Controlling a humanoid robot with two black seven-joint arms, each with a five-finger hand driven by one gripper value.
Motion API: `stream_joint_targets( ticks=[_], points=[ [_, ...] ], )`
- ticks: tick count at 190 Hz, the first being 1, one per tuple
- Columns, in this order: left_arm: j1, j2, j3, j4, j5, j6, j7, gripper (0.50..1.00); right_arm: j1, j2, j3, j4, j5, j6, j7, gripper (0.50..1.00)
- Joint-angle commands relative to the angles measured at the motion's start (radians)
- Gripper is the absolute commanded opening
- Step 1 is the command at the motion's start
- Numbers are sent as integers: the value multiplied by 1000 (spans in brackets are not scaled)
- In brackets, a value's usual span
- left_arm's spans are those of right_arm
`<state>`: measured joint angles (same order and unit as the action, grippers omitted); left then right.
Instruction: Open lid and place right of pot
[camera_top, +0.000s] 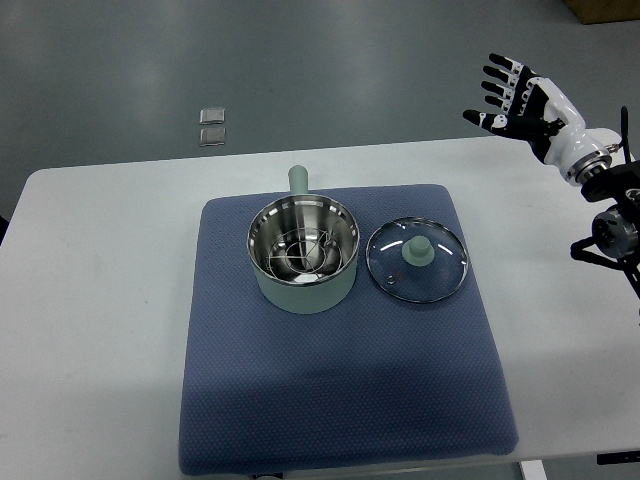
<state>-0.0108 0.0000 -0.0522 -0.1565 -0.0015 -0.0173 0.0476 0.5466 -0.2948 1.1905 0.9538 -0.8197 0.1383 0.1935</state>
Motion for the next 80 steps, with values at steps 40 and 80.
stream_joint_targets(
  ticks=[40,80],
  points=[
    [0,0,0,0,0,-1,0,1000,-119,194,213,-6,2,50,-32,930],
    [0,0,0,0,0,0,0,1000,-148,232,231,-10,2,50,-31,930]
  ],
)
